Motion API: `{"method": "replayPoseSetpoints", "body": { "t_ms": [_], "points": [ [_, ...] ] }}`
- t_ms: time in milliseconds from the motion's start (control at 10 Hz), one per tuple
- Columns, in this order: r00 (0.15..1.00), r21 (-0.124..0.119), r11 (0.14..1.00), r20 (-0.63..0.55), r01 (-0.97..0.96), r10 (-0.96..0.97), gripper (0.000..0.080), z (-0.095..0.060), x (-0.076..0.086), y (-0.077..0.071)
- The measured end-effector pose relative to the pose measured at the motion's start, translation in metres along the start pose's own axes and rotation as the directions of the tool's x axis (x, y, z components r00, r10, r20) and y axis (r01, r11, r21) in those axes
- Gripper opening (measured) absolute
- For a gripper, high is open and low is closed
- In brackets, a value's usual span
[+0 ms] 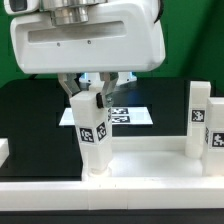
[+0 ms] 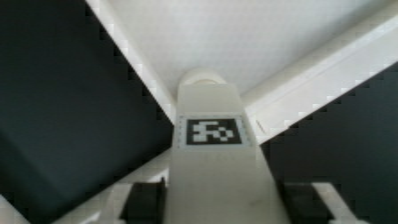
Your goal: Assemble desk
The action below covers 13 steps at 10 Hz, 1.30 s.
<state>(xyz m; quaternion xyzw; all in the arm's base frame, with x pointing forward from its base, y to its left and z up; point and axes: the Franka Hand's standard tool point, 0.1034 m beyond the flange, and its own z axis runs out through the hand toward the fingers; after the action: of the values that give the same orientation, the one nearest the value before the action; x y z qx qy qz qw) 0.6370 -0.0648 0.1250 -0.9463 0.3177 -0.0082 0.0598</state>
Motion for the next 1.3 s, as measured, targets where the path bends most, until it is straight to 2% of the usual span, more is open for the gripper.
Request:
{"method": "replayPoseSetpoints", "body": {
  "t_ms": [200, 300, 400, 600, 800, 900, 1100, 1200, 1300],
  "points": [
    [0.986, 0.0, 0.986, 0.001, -0.165, 0.165, 0.0289, 0.0, 0.0, 0.0],
    [0.947, -0.003, 0.947, 0.005, -0.322, 0.322, 0.0289, 0.001, -0.001, -0.001],
    [0.879, 0.008, 0.879, 0.018, -0.477, 0.477, 0.0289, 0.001, -0.001, -0.002],
    [0.654, 0.025, 0.654, 0.067, -0.756, 0.753, 0.0291, 0.002, -0.003, -0.004],
    [0.455, 0.029, 0.454, 0.094, -0.89, 0.885, 0.0291, 0.005, -0.005, -0.011],
    [0.432, 0.029, 0.431, 0.093, -0.902, 0.897, 0.0291, 0.005, -0.006, -0.013],
    [0.45, 0.03, 0.45, 0.091, -0.893, 0.888, 0.0291, 0.005, -0.006, -0.012],
    [0.498, 0.035, 0.497, 0.089, -0.867, 0.863, 0.0559, 0.005, -0.006, -0.012],
    [0.644, 0.021, 0.645, 0.079, -0.764, 0.761, 0.0559, 0.005, -0.009, -0.011]
  ]
}}
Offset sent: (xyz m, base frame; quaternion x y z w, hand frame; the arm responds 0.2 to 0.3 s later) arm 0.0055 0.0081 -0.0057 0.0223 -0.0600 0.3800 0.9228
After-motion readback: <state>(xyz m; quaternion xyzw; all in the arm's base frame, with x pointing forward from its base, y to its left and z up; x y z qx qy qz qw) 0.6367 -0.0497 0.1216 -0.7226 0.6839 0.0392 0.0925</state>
